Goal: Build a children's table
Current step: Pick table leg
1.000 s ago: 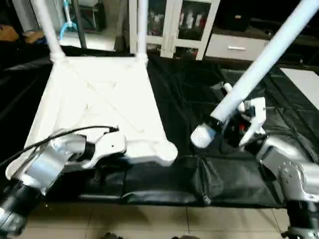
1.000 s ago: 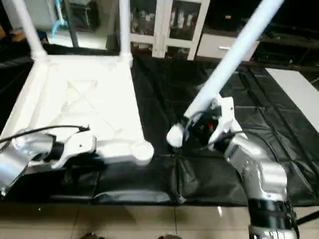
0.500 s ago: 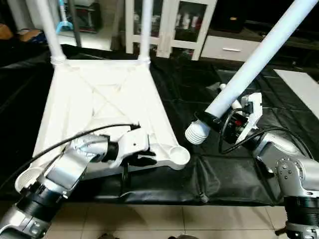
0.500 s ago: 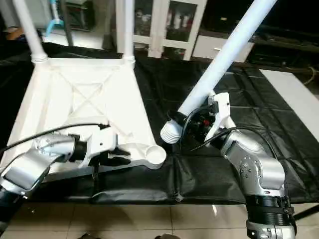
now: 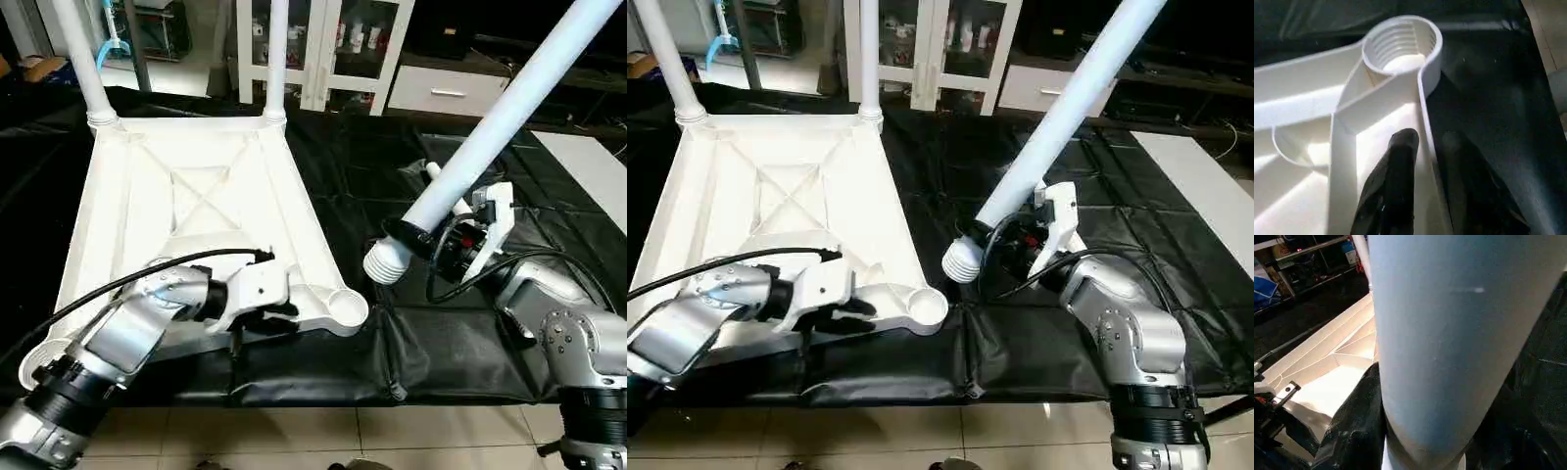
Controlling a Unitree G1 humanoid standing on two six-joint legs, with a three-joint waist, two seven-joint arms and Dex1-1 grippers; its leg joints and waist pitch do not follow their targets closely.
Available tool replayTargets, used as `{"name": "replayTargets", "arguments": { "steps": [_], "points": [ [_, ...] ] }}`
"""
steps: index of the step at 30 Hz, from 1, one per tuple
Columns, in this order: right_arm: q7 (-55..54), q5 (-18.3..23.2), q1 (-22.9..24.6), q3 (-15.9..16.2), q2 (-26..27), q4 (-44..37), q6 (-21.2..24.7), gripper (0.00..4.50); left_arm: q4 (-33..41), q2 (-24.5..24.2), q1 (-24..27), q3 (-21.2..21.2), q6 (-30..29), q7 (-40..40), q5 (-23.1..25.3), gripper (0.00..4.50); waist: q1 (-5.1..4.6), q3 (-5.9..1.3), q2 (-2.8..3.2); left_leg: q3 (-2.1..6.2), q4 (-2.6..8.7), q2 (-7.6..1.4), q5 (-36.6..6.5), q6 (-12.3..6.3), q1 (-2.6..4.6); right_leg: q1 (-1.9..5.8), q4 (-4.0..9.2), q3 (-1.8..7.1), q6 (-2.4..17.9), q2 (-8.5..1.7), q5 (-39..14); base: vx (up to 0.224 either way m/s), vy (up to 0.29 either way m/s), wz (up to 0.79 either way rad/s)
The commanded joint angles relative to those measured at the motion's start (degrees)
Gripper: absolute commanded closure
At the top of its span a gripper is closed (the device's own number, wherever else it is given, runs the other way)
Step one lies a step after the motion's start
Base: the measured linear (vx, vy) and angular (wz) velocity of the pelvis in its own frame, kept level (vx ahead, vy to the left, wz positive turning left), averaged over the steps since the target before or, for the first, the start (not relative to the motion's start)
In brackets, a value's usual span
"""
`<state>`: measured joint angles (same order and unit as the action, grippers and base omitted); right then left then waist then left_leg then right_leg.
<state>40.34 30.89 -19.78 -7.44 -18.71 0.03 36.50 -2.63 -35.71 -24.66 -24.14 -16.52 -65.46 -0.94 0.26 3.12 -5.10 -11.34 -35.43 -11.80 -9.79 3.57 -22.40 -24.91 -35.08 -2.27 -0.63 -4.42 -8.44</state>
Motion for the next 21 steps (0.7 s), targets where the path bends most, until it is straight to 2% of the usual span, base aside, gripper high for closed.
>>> {"name": "replayTargets", "arguments": {
  "steps": [1,2,6,9,14,15,16,17,18,20,21],
  "points": [
    [-0.3,-0.3,0.5,-0.2,-0.4,-2.1,-1.0,2.64,0.5,-0.4,0.1,-1.0,0.0,-0.2,1.4,3.44,0.0,-3.71,1.37,1.08,4.94,-1.23,-21.2,3.53,1.76,1.94,4.57,1.69,8.3,-2.25,-22.5,0.0,0.0,0.0],
    [-0.4,-0.4,0.5,-0.1,-0.2,-2.2,-1.0,2.64,-0.5,-0.7,-0.1,-1.1,0.7,0.4,2.8,3.44,-0.06,-3.68,1.35,1.09,4.93,-1.23,-21.7,3.56,1.82,1.86,4.69,1.68,8.0,-2.22,-23.0,0.0,0.0,0.0],
    [-0.9,-0.2,0.4,0.0,0.4,-2.5,-1.0,2.64,-1.7,-0.4,-0.3,-0.7,-0.1,1.7,3.3,3.44,0.04,-3.63,1.65,1.23,4.91,-1.19,-23.0,3.95,1.97,1.71,4.88,1.66,7.6,-2.33,-24.8,0.0,0.0,0.0],
    [-1.5,0.0,0.4,0.2,1.0,-2.7,-1.1,2.64,-1.3,-0.9,-0.1,-1.0,-1.1,1.6,3.5,3.81,-0.08,-3.58,1.61,1.33,4.95,-1.14,-24.0,4.1,1.92,1.69,4.95,1.56,7.4,-2.3,-25.8,0.0,0.0,0.0],
    [-1.9,0.8,0.5,0.4,1.6,-3.1,-0.8,2.64,-1.5,-1.4,-0.2,-1.0,-1.6,1.4,3.9,4.0,-0.11,-3.43,1.66,1.56,4.95,-1.07,-25.5,4.18,2.01,1.52,5.38,1.41,6.2,-2.39,-29.2,0.0,0.0,0.0],
    [-1.8,1.7,0.5,0.4,1.8,-3.4,0.0,2.64,-1.8,-1.3,-0.3,-0.7,-1.6,1.3,4.0,4.22,-0.05,-3.44,2.09,1.65,4.97,-1.05,-25.8,4.29,2.06,1.51,5.39,1.39,6.2,-2.43,-29.4,0.0,0.0,0.0],
    [-1.6,1.9,0.6,0.5,1.8,-3.5,0.3,2.64,-1.9,-1.3,-0.4,-0.7,-1.6,1.3,4.1,4.22,-0.2,-3.38,1.85,1.65,4.94,-1.02,-26.5,4.25,2.06,1.43,5.62,1.3,6.0,-2.36,-30.0,0.0,0.0,0.0],
    [-0.4,2.5,1.0,1.2,1.3,-3.4,1.6,2.64,-2.3,-1.5,-0.6,-1.1,-1.3,1.1,4.5,4.22,-0.11,-3.36,2.31,1.76,4.94,-0.96,-27.2,4.34,2.15,1.41,5.63,1.25,5.9,-2.34,-30.6,0.0,0.0,0.0],
    [0.6,2.4,1.3,2.0,0.8,-3.1,2.4,2.64,-2.5,-1.6,-0.8,-1.3,-1.2,1.0,4.7,4.31,-0.05,-3.3,2.29,1.7,4.86,-0.97,-28.0,4.27,2.47,1.1,5.91,1.21,5.8,-2.27,-31.0,0.0,0.0,0.0],
    [1.1,3.1,1.3,2.3,0.7,-2.1,4.5,2.64,-2.5,-1.3,-1.1,-1.5,-1.5,1.0,4.6,4.47,0.02,-3.16,2.22,1.77,4.81,-0.9,-29.0,4.12,2.59,1.07,6.17,1.08,5.5,-2.27,-32.6,0.0,0.0,0.0],
    [1.3,2.8,0.6,2.6,0.8,0.4,5.0,2.64,-2.2,-0.8,-1.3,-1.7,-2.1,1.1,4.5,4.49,-0.18,-3.15,2.11,1.89,4.83,-0.89,-29.0,4.13,2.42,1.22,6.17,0.99,5.4,-2.32,-33.2,0.0,0.0,0.0]
  ]
}}
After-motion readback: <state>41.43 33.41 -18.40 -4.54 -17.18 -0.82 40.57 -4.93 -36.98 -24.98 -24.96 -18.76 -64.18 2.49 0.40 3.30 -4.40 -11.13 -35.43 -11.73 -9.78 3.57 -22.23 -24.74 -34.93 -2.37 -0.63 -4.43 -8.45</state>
